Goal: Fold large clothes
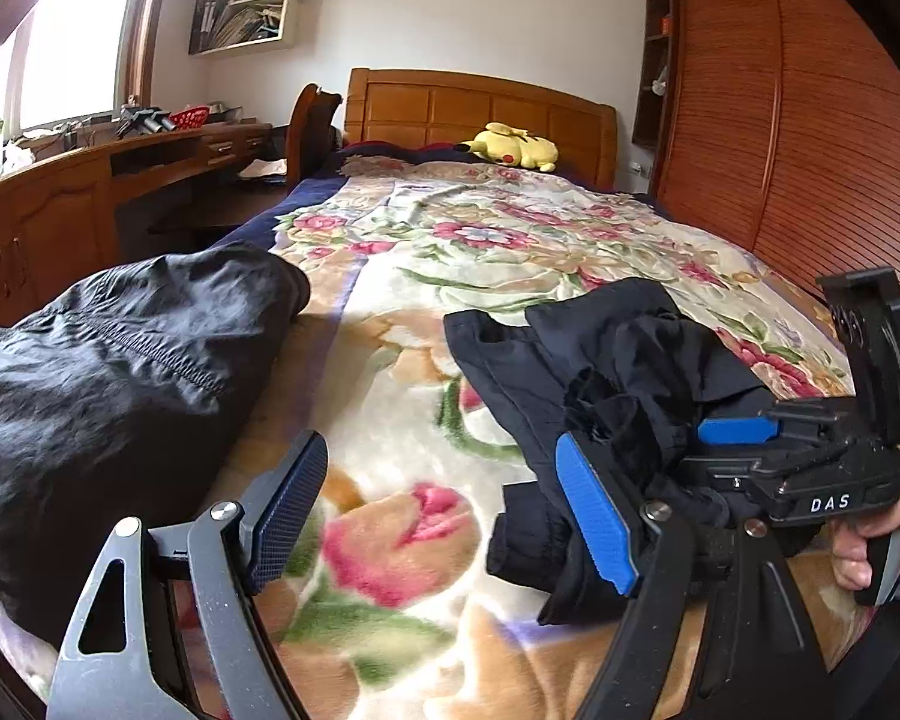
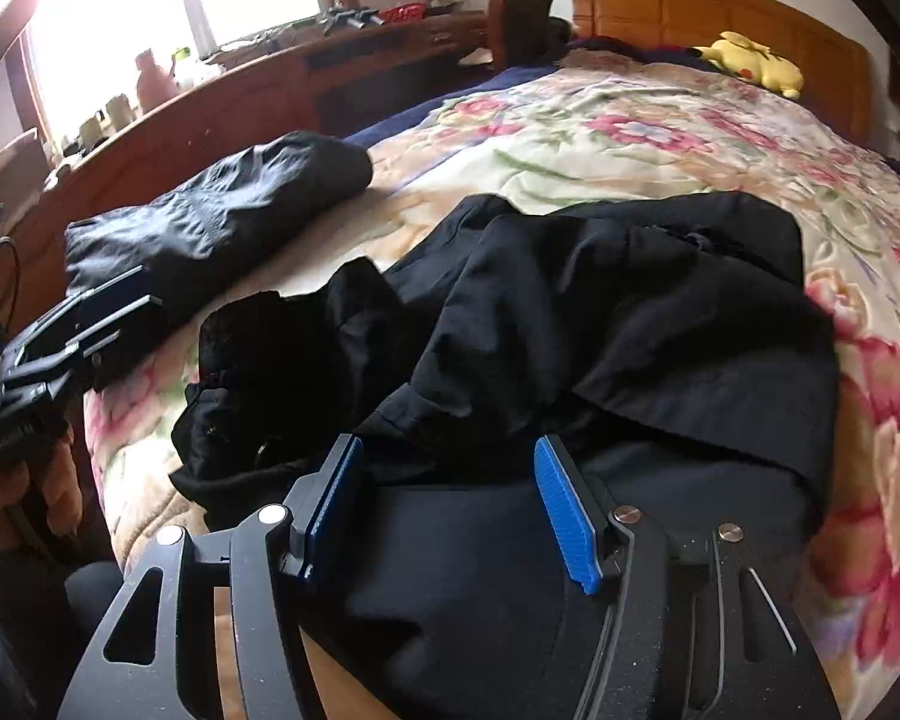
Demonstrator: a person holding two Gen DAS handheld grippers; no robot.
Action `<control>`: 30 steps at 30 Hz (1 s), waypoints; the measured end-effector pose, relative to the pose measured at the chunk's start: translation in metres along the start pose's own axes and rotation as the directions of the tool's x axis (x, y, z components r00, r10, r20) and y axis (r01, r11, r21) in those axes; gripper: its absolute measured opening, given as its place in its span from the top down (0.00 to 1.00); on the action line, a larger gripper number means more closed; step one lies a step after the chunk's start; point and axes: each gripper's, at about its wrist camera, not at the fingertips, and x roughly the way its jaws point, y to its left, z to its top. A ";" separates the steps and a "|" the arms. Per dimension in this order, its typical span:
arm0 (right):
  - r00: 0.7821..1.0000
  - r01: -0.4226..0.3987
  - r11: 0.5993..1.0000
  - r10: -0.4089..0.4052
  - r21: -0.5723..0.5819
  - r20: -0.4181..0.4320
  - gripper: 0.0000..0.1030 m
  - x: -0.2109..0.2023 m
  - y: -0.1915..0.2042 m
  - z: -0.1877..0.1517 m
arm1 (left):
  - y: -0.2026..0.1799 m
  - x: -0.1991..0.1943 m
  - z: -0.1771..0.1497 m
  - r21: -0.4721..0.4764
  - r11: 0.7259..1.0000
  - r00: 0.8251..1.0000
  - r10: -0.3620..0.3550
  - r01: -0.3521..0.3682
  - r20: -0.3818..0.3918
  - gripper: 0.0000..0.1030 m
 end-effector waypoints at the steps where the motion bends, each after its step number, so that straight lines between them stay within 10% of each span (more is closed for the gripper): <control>1: 1.000 -0.008 1.000 0.008 0.003 -0.003 0.40 0.001 0.001 0.002 | 0.003 0.000 0.000 -0.008 1.000 1.000 0.000 0.000 0.000 0.23; 13: 0.992 0.114 0.992 -0.111 -0.046 0.051 0.40 -0.015 -0.005 0.026 | 0.001 0.000 -0.003 -0.001 1.000 1.000 -0.009 0.009 0.001 0.23; 21: 0.967 0.193 0.975 -0.208 -0.112 -0.144 0.40 0.043 0.002 0.055 | -0.001 0.000 -0.005 0.010 1.000 1.000 -0.011 0.011 -0.008 0.23; 30: 0.968 0.162 0.972 -0.190 -0.170 -0.162 0.94 0.052 0.011 0.056 | 0.002 -0.004 -0.005 0.003 1.000 1.000 -0.023 0.023 0.001 0.23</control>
